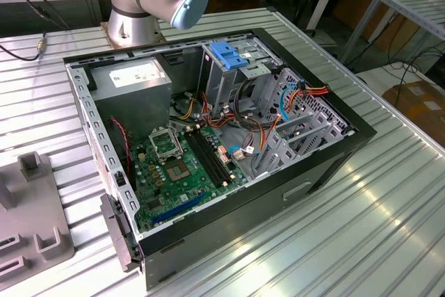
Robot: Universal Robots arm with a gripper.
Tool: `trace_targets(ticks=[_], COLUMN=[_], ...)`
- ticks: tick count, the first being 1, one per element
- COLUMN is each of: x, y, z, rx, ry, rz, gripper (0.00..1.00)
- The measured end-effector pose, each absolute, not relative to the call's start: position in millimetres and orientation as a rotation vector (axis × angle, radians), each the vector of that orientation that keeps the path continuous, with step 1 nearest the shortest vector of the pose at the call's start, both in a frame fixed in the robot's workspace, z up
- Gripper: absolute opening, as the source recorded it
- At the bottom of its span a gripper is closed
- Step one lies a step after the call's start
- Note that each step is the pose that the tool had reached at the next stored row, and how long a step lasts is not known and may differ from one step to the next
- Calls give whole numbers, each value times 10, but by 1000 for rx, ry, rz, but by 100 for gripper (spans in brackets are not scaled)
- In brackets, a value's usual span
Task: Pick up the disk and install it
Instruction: 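Pick up the disk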
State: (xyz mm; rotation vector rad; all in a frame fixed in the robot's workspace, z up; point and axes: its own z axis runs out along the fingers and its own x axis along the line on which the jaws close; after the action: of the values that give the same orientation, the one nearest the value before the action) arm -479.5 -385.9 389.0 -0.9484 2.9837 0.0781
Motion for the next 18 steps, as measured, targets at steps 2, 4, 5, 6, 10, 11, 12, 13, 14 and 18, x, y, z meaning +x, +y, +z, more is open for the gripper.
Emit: trace_targets(ticks=[2, 4, 5, 6, 10, 11, 12, 13, 14, 18], x=[-4795, -4795, -4795, -4795, -4795, -4795, -4795, -4795, -4795, -4795], y=[-3859, -3859, -3859, -3859, -3859, -3859, -3859, -3859, -3859, -3859], z=[3890, 3890, 3890, 3890, 3890, 3890, 3890, 3890, 3890, 3890], rx=[-969, -970, -970, -970, -973, -975, -979, -982, -987, -1010], ry=[2977, 2977, 2977, 2977, 2976, 2975, 2974, 2973, 2972, 2964], rz=[78, 78, 78, 78, 78, 78, 78, 78, 78, 78], gripper=[10, 10, 10, 10, 10, 10, 10, 10, 10, 10])
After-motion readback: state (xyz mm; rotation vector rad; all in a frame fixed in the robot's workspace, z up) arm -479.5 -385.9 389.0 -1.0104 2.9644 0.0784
